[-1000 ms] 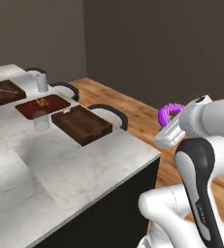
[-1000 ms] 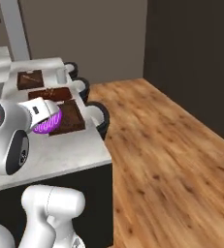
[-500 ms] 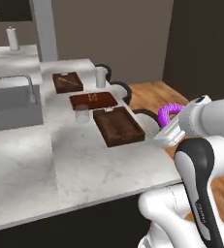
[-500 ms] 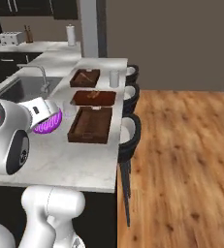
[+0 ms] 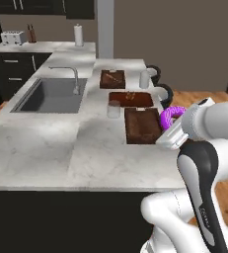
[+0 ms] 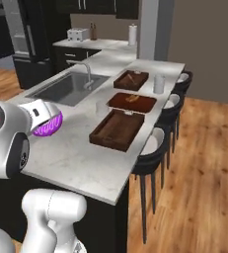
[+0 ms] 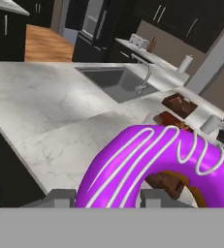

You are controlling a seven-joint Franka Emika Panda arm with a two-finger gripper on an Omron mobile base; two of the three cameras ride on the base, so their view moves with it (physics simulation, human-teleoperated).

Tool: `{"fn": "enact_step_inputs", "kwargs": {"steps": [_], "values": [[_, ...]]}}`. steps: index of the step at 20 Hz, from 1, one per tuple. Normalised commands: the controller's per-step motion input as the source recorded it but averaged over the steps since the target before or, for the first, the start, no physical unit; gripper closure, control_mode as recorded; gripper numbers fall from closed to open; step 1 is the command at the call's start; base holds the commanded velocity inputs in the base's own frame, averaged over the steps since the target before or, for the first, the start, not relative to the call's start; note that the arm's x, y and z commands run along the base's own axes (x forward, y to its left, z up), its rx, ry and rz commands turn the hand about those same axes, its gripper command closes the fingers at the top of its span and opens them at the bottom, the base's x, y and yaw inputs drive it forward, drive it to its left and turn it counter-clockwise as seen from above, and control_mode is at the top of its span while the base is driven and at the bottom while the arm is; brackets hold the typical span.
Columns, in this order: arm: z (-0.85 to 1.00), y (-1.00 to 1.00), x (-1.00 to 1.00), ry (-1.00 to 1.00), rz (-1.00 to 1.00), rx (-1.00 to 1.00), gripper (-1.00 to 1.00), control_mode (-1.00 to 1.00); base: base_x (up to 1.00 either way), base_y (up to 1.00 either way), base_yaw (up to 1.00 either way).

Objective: Take the donuts from the fridge and place them on the empty tray on the dining counter.

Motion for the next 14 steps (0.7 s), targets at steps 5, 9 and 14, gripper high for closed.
{"fn": "enact_step_inputs", "kwargs": {"steps": [5, 9, 14], "values": [[0.0, 0.0, 0.0, 0.0, 0.0, 0.0, 1.0, 1.0, 1.0, -0.93, 0.46], [0.0, 0.0, 0.0, 0.0, 0.0, 0.0, 1.0, 1.0, 0.39, -0.99, 0.39], [0.0, 0.0, 0.0, 0.0, 0.0, 0.0, 1.0, 1.0, -0.37, -1.0, 0.18]]}}
